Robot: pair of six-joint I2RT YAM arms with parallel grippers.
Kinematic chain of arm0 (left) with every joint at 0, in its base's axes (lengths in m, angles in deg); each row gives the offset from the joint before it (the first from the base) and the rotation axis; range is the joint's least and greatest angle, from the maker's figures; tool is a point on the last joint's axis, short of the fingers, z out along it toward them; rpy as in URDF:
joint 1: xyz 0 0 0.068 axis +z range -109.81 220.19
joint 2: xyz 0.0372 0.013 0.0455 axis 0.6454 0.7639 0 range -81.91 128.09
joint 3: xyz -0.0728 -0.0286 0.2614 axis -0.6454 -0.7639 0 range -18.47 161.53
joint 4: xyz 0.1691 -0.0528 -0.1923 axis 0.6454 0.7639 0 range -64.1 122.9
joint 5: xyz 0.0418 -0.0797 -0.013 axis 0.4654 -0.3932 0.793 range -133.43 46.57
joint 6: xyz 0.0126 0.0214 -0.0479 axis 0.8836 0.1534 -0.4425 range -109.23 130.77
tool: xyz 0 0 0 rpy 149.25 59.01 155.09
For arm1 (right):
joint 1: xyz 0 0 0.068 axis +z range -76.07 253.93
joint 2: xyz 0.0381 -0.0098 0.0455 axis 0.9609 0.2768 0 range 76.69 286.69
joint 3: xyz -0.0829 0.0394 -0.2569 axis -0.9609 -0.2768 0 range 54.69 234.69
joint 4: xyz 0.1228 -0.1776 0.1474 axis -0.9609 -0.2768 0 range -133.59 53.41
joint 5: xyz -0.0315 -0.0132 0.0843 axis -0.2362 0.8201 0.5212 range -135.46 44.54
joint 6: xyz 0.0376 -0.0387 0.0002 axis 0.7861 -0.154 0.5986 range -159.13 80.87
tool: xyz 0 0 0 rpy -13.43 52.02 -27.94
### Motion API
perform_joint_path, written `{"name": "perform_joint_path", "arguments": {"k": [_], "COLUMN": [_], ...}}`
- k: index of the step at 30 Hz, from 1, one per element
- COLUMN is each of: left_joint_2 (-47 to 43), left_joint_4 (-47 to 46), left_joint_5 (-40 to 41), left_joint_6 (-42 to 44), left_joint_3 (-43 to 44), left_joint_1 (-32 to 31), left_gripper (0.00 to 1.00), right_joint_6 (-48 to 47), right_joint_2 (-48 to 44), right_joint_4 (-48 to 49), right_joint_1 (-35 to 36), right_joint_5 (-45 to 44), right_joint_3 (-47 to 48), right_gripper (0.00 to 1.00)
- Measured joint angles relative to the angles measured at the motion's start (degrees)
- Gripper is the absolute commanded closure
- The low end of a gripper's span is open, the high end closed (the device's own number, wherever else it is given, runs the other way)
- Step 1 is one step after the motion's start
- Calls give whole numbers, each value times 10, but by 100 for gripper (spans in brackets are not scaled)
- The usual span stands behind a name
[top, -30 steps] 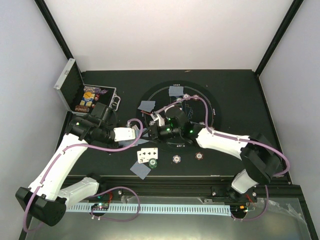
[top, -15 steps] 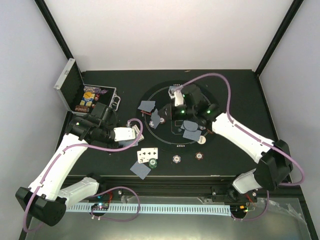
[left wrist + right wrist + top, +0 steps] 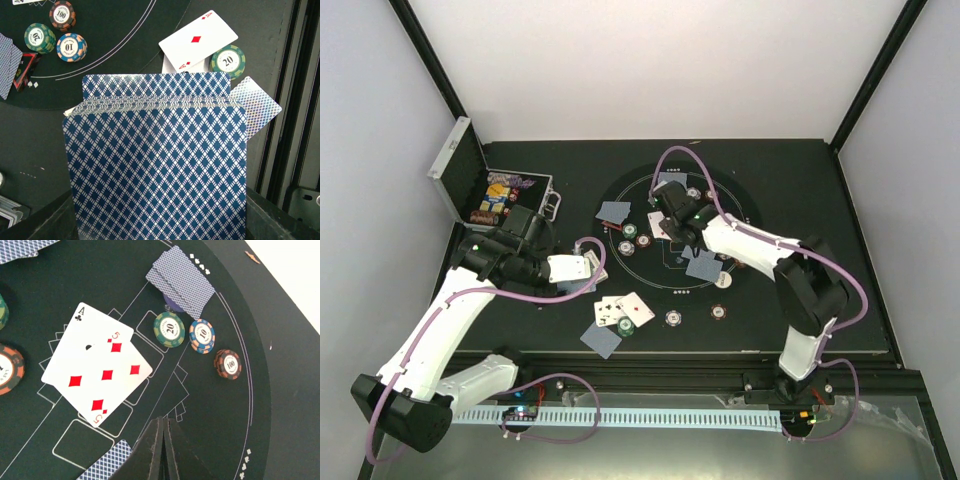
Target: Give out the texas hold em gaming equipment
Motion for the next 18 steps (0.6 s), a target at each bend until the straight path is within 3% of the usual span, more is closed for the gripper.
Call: {"name": "perform_joint_path", "arguments": {"k": [3, 5, 8, 12, 18], "left_joint_2": [0, 0, 2, 5, 5], "left_joint_4": [0, 0, 0, 0, 0], "left_joint_5": [0, 0, 0, -1, -5], "left_joint_6": [0, 0, 0, 0, 0], "left_joint_3": [0, 0, 0, 0, 0], "left_joint_1": [0, 0, 0, 0, 0], "left_gripper": [98, 99, 98, 99, 98], "right_joint_6": [7, 23, 65, 157, 289], "right_joint_2": [0, -14, -45, -125, -205], "right_joint_4": [-8, -6, -18, -21, 6], "right_joint_1": [2, 3, 5, 6, 7], "right_joint_5": [5, 14, 59, 193, 376], "right_joint_3": [-1, -7, -12, -43, -87], "right_gripper": [95, 87, 61, 30, 28]}}
